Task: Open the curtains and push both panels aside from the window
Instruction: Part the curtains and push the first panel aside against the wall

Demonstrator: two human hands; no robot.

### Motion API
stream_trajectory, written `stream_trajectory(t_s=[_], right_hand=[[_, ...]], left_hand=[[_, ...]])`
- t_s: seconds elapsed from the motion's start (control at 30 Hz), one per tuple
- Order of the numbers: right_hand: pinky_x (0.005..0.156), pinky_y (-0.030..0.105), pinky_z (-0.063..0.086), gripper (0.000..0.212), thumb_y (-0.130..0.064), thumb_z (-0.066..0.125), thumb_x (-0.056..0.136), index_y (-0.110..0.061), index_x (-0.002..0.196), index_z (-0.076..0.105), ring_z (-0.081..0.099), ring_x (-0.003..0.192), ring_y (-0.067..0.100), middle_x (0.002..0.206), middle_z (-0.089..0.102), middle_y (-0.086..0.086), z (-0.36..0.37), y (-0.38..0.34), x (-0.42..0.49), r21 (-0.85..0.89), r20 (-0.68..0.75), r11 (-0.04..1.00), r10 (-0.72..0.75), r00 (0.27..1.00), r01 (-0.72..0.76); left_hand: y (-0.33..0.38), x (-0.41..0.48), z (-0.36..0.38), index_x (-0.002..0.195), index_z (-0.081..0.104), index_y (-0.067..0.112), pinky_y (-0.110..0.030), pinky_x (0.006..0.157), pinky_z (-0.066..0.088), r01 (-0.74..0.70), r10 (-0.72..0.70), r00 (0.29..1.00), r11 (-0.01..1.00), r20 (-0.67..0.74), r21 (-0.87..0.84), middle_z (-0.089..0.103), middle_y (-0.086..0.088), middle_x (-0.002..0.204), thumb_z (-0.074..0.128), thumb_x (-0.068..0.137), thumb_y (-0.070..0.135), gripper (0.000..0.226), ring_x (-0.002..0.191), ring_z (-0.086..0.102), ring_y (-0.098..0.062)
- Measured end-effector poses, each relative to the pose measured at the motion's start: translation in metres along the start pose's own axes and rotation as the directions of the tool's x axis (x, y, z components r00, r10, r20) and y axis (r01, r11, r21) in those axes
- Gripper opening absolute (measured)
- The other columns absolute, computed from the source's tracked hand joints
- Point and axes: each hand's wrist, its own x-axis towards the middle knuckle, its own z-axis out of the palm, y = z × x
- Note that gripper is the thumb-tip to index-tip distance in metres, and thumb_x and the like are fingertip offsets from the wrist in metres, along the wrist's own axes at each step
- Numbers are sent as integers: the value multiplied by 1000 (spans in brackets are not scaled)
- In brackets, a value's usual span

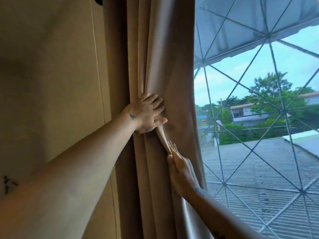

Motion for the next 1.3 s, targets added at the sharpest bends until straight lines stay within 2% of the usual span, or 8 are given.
stream_trajectory(t_s=[0.1,0.27,0.5,0.6,0.8,1.1,1.2,1.3], right_hand=[[98,-6,11,38,-6,36,95,-9,133,38,20,133,7,143,40,9,26,4,7,30,-5,999,-13,1000,14],[95,-9,9,38,-6,37,95,-8,132,38,21,132,9,142,41,12,64,14,20,61,41,997,-53,998,51],[103,8,16,38,-9,36,96,-12,134,37,23,134,8,144,39,7,95,23,32,121,119,991,-79,990,64],[101,7,15,37,-8,37,95,-9,133,38,26,137,17,144,38,11,97,24,36,134,130,989,-81,988,64],[101,6,13,39,-8,36,95,-9,135,34,22,138,16,147,33,9,99,23,33,107,167,992,-90,982,73],[102,6,10,41,-10,36,95,-13,136,32,21,139,15,148,32,6,82,14,9,32,146,998,-63,987,59],[108,13,12,40,-18,34,96,-16,137,32,14,138,7,149,28,-1,66,18,-7,-23,159,998,-52,986,57],[109,19,15,40,-16,34,96,-13,136,34,17,139,13,142,24,-8,41,24,-29,-70,124,997,-27,992,36]], left_hand=[[-15,-2,19,146,11,19,-37,117,-10,33,-33,999,999,5,9,2,-5,159,10,90,57,68,145,-7,-21],[-36,-12,49,146,14,17,-38,117,-8,118,-119,990,993,74,28,3,-5,159,10,91,57,68,145,-7,-20],[-54,-24,75,146,14,17,-36,116,-10,203,-209,966,978,150,56,1,-5,159,11,92,55,66,145,-8,-19],[-56,-22,79,146,13,17,-36,116,-10,212,-219,963,976,158,57,0,-5,159,11,92,55,66,145,-9,-19],[-52,-28,72,146,10,17,-37,117,-10,218,-225,958,974,179,61,-3,-4,159,9,92,55,66,145,-12,-19],[-35,-40,49,146,11,15,-36,117,-9,213,-209,966,977,153,-15,-2,-4,159,10,92,54,67,144,-13,-19],[-27,-46,44,146,15,13,-36,118,-7,206,-200,974,977,102,-51,3,-6,159,12,92,55,68,145,-10,-20],[-9,-53,45,145,18,12,-37,118,-4,209,-204,978,970,49,-128,6,-7,159,12,92,55,69,146,-6,-22]])
